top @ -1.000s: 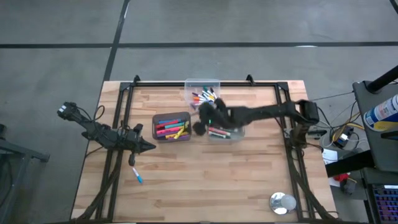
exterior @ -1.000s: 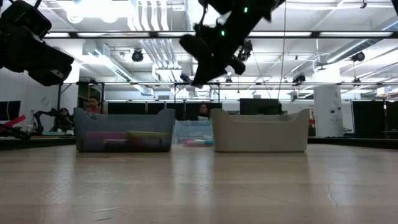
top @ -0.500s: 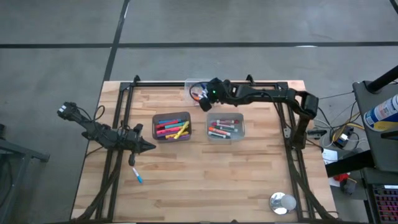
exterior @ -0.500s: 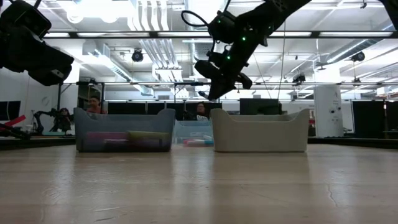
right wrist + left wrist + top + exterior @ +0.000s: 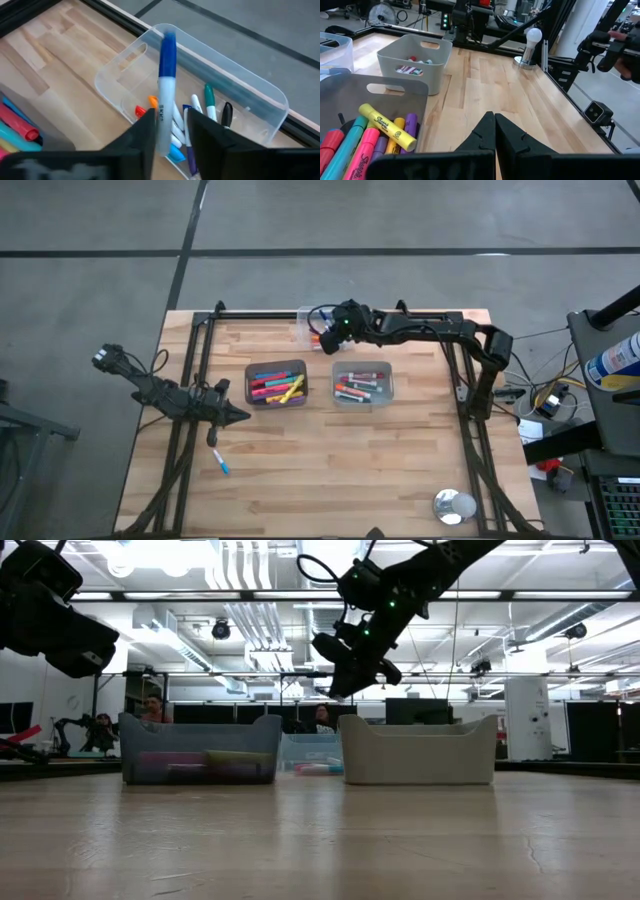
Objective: Pick & Place Markers
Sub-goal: Put the small dark blue highlighter pen into the transparent bin, then put the small light blue highlighter pen into the transparent bin
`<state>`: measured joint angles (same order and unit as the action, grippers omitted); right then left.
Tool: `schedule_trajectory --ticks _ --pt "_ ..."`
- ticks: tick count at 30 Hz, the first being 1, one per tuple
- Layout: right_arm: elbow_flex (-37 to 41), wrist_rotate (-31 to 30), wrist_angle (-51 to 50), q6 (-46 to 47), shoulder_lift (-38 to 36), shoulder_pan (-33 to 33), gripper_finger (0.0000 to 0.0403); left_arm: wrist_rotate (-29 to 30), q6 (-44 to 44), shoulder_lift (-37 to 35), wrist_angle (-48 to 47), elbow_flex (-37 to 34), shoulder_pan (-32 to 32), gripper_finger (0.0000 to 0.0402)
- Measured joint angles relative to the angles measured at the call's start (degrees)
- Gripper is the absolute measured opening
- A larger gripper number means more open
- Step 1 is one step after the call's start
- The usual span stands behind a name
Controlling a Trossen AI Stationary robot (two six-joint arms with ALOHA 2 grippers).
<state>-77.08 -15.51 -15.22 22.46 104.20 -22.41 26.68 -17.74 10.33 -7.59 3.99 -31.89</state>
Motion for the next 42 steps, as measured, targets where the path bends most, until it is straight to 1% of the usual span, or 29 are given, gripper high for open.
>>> schedule_trajectory --ticks 3,6,8,11,14,17,19,26,29,34,42 --pt "0.3 0.0 0.5 0.2 0.0 0.0 0.0138 0.0 -0.1 0.0 0.1 0.0 0.0 0.0" --pt "0.6 0.0 1.1 0.3 0.0 0.0 0.0174 0.0 -0.1 0.0 0.2 0.0 0.0 0.0" --pt "0.7 -0.2 1.7 0.3 0.0 0.1 0.019 0.0 -0.1 0.0 0.2 0.0 0.0 0.0" --pt "0.8 -0.8 2.6 0.4 0.0 0.3 0.0203 0.0 -0.1 0.0 0.2 0.0 0.0 0.0" --pt "0.9 -0.8 4.1 0.5 0.0 0.8 0.0208 0.0 -0.1 0.0 0.2 0.0 0.0 0.0" --pt "0.8 1.1 6.3 0.3 0.0 2.3 0.0209 0.0 -0.1 0.0 0.2 0.0 0.0 0.0" --pt "0.6 2.3 7.7 0.0 0.0 3.8 0.021 0.0 0.1 0.0 0.2 0.0 0.0 0.0" --pt "-0.4 2.3 10.6 -0.5 -0.1 9.6 0.021 0.0 0.1 0.0 0.3 0.0 0.0 0.0" --pt "-0.4 2.3 11.0 -0.4 -0.1 12.3 0.021 0.0 0.3 0.0 0.3 0.0 0.0 0.0" --pt "-0.4 2.3 11.3 -0.1 -0.1 17.6 0.021 0.7 5.8 0.0 0.5 -0.1 0.0 0.0" --pt "-0.4 2.1 14.6 -1.0 -0.1 26.2 0.021 0.7 3.8 0.0 1.1 -0.2 0.0 0.0"
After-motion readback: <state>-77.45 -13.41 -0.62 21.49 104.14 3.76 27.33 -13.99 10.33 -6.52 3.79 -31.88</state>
